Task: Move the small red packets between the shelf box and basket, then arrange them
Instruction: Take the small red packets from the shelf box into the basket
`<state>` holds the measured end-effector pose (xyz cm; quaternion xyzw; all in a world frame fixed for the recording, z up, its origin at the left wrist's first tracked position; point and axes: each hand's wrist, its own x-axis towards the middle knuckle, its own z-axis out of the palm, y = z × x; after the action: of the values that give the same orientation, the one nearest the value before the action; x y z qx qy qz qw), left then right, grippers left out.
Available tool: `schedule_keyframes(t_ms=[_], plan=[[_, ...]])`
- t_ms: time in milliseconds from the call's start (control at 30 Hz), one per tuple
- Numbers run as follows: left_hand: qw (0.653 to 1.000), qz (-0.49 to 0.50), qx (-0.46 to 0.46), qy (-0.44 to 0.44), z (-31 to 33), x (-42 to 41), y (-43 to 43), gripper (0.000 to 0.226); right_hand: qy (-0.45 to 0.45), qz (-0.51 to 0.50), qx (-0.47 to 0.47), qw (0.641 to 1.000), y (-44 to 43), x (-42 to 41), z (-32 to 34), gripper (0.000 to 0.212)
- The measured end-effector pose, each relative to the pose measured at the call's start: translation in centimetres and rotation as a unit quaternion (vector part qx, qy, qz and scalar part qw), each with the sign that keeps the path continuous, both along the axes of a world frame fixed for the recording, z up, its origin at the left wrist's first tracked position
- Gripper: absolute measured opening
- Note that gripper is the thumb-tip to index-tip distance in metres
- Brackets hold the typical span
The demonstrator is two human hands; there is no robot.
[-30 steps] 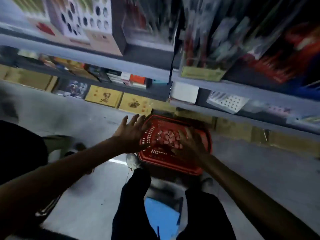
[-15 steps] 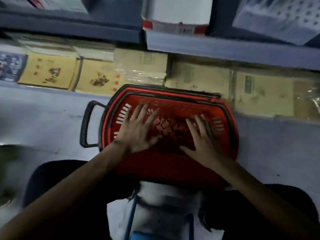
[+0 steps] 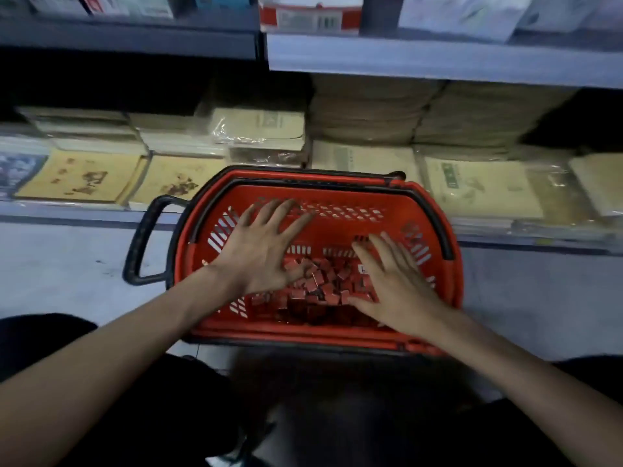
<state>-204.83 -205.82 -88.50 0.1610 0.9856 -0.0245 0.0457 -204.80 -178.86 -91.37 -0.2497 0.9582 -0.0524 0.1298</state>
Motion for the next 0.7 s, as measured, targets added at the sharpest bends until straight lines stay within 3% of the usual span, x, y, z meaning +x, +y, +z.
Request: schedule_keyframes(t_ms=[167,467,700], plan=[[0.998,0.044,0.041,-0.004,2.6,4.8,0.6,0.088,0.02,-0.053,-0.034,0.998,-1.4,3.8,4.4,0.096],[0.999,0.034,-0.035,-0.005,6.6,6.9,-1.7,0.091,0.034,-0.028,0.021,0.999,-0.7,3.5,11.0,0.096],[0.998,0.034,-0.044,-0.014,5.0,4.7,-2.4,0.086,0.0,-0.007,0.081,0.997,-0.8,0.0,8.7,0.102]])
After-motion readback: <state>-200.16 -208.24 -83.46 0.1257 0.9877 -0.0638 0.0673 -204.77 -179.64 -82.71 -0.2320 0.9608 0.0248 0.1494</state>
